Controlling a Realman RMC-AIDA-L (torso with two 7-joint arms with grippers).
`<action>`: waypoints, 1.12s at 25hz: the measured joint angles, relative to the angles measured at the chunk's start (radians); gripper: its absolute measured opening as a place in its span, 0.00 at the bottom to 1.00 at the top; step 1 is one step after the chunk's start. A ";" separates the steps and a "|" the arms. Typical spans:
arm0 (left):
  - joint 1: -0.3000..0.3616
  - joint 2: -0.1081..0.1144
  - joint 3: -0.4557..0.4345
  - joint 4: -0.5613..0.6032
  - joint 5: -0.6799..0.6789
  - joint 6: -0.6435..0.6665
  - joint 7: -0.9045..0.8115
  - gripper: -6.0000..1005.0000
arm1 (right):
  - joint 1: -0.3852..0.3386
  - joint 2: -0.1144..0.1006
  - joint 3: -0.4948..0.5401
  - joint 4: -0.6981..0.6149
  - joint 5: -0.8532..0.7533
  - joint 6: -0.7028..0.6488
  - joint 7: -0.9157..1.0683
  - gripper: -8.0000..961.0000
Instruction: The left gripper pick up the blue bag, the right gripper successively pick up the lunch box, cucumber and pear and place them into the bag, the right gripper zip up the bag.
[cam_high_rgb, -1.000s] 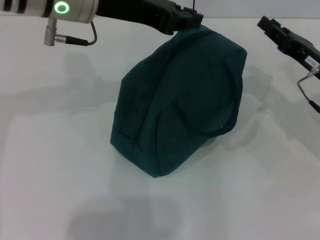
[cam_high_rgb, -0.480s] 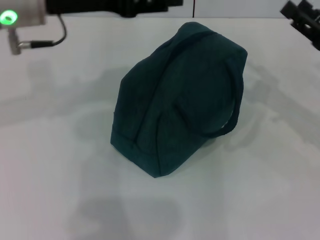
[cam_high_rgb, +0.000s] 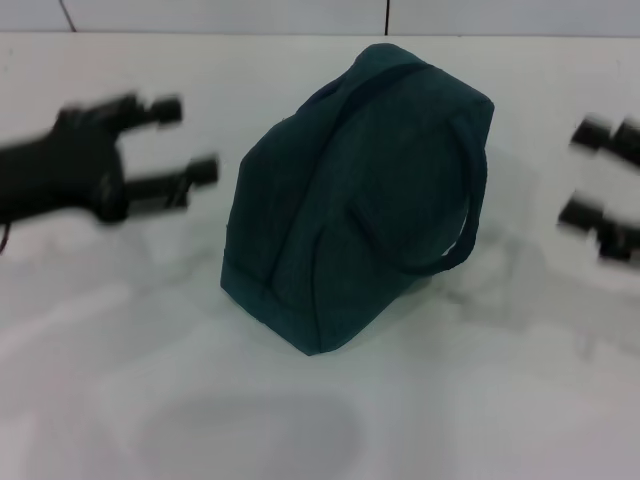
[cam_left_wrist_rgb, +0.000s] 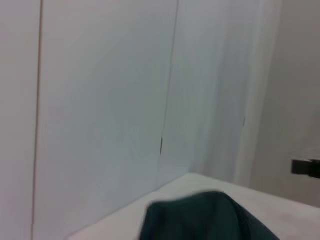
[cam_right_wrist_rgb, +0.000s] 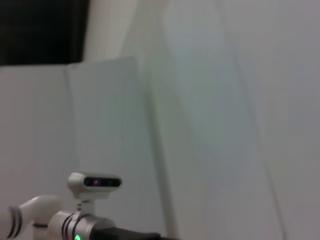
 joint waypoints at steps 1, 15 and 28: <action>0.013 0.000 -0.013 -0.026 -0.001 0.020 0.035 0.81 | -0.010 0.006 0.000 0.000 -0.024 -0.002 -0.023 0.91; 0.107 0.002 -0.058 -0.488 0.110 -0.053 0.531 0.83 | -0.118 0.110 0.000 0.033 -0.227 0.281 -0.197 0.91; 0.112 0.001 -0.105 -0.544 0.160 -0.047 0.582 0.83 | -0.140 0.138 -0.005 0.037 -0.230 0.407 -0.243 0.91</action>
